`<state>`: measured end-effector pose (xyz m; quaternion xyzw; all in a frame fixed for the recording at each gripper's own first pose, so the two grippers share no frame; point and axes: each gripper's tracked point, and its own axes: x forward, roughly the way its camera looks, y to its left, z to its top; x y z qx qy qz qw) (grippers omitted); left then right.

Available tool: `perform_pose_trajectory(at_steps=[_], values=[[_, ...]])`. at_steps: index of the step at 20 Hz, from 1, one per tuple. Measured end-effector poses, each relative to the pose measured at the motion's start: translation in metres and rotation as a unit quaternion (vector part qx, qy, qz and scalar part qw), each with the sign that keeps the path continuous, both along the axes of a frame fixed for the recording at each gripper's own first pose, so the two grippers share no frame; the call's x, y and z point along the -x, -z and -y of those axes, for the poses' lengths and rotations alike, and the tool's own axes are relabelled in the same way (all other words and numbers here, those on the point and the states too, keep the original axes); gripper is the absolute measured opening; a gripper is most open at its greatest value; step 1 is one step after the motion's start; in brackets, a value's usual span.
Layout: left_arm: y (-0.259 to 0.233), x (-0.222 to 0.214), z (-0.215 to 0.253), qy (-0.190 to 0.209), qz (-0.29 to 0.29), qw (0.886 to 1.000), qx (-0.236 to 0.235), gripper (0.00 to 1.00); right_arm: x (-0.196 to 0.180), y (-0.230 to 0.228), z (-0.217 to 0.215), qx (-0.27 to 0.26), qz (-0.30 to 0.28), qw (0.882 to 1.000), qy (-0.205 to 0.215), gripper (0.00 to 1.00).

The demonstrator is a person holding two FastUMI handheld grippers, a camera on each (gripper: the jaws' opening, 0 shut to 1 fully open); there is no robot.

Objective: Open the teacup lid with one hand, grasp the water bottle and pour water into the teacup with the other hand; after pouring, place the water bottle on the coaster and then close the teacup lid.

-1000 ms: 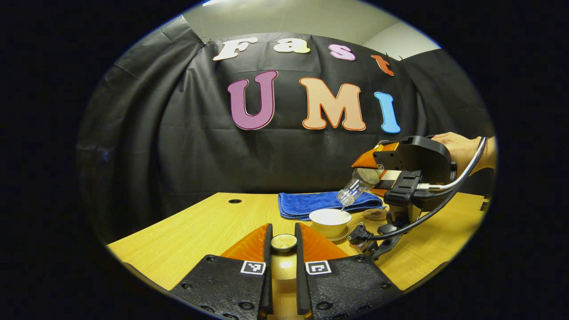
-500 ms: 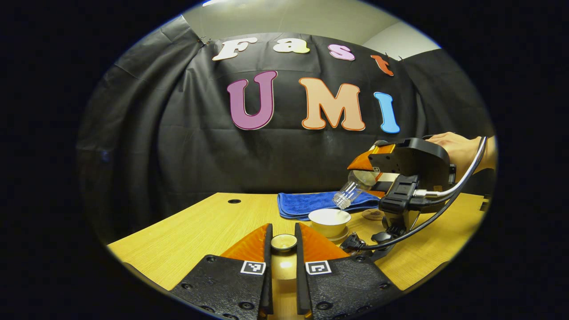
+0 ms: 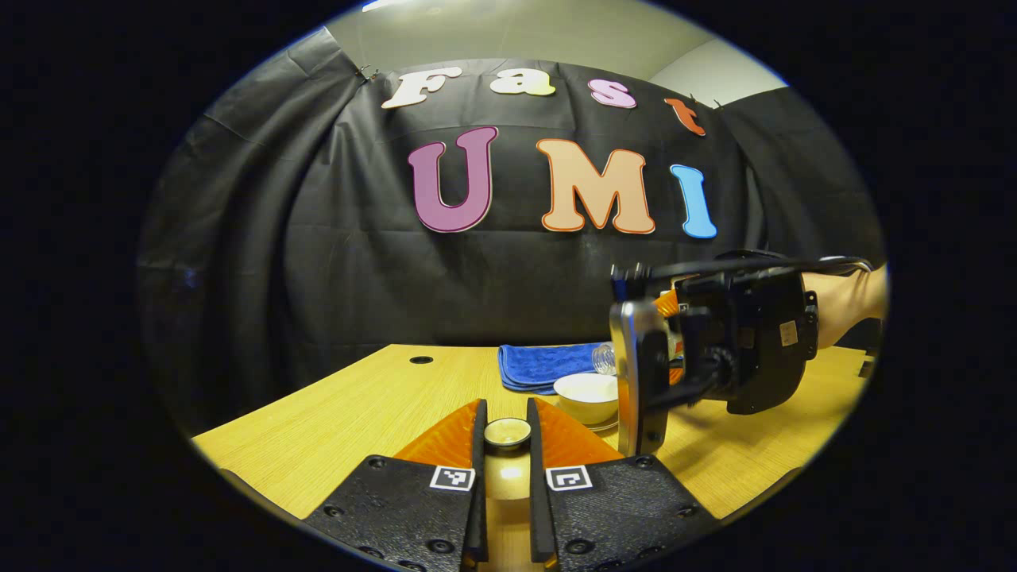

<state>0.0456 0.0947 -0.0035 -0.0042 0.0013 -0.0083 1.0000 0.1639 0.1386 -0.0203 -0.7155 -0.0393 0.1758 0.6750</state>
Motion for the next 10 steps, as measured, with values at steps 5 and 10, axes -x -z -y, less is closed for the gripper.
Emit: perform_pose_trajectory(at_steps=[5, 10], values=[[0.001, 0.0, 0.0, -0.001, 0.0, 1.0, 0.0, 0.18, 0.002, -0.01, -0.005, -0.15, -0.072, 0.986, 0.023, 0.75], [0.001, -0.001, 0.0, -0.001, 0.0, 1.0, 0.0, 0.18, 0.001, -0.022, -0.002, -0.327, -0.128, 0.936, 0.04, 0.75]])
